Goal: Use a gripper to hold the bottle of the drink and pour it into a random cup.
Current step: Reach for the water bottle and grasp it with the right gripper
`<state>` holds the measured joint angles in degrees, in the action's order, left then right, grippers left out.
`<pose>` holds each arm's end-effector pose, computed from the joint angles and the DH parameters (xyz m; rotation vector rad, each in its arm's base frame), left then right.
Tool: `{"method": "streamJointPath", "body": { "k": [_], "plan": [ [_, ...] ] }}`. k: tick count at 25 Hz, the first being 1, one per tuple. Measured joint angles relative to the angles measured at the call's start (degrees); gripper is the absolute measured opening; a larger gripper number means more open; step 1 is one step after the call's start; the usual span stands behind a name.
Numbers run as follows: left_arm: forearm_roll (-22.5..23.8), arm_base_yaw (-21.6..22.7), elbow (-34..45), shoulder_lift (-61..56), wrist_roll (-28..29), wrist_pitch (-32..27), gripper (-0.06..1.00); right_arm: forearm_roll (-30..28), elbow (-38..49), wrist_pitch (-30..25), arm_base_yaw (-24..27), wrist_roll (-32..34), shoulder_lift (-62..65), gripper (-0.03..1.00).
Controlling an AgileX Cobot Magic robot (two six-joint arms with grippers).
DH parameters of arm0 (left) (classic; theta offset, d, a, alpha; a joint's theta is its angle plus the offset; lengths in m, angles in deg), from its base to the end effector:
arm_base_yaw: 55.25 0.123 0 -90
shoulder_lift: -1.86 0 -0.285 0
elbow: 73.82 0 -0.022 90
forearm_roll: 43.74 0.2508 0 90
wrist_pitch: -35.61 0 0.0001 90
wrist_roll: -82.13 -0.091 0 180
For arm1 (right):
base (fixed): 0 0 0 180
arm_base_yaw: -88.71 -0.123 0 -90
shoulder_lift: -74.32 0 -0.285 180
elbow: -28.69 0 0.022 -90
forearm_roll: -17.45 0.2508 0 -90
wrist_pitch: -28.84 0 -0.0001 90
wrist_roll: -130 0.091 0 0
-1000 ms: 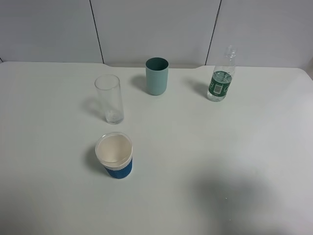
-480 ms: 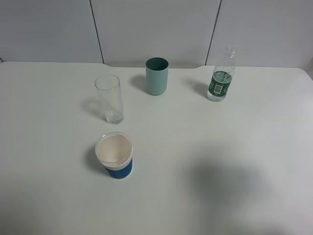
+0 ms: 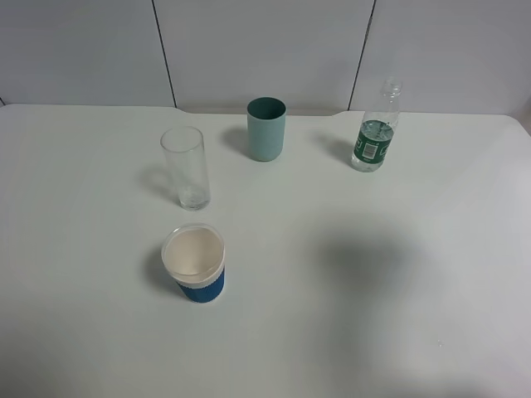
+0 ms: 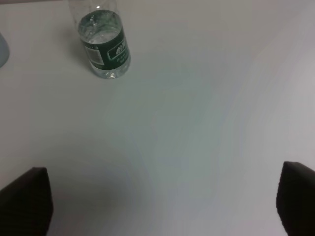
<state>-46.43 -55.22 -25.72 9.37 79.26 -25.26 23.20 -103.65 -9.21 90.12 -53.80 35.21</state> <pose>-0.0067 -0.0037 0.2795 0.0529 2.0315 -0.0242 0.1028 0.0031 0.2871 0.0055 2.1754 0.0605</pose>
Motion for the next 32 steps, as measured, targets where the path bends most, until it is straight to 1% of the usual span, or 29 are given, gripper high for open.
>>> {"method": "streamJointPath", "body": {
  "k": [5,10,20,26,29,32],
  "plan": [
    [0.0,0.0,0.0,0.0,0.0,0.0,0.99,0.0,0.0,6.0,0.0,-0.4,-8.2,0.9],
    [0.0,0.0,0.0,0.0,0.0,0.0,0.99,-0.7,0.0,10.8,0.0,-0.4,-14.9,0.9],
    [0.0,0.0,0.0,0.0,0.0,0.0,0.99,-4.9,0.0,20.0,0.0,-0.4,-23.7,0.9],
    [-0.1,0.0,0.0,0.0,0.0,0.0,0.99,-6.6,0.0,25.7,-3.1,-0.4,-29.9,0.9],
    [-0.1,0.0,0.0,0.0,0.0,0.0,0.99,-8.2,0.0,29.2,-5.1,-0.1,-33.6,0.9],
    [-0.1,0.0,0.0,0.0,0.0,0.0,0.99,-10.1,0.0,32.4,-5.8,1.1,-37.9,0.9]
  ]
}}
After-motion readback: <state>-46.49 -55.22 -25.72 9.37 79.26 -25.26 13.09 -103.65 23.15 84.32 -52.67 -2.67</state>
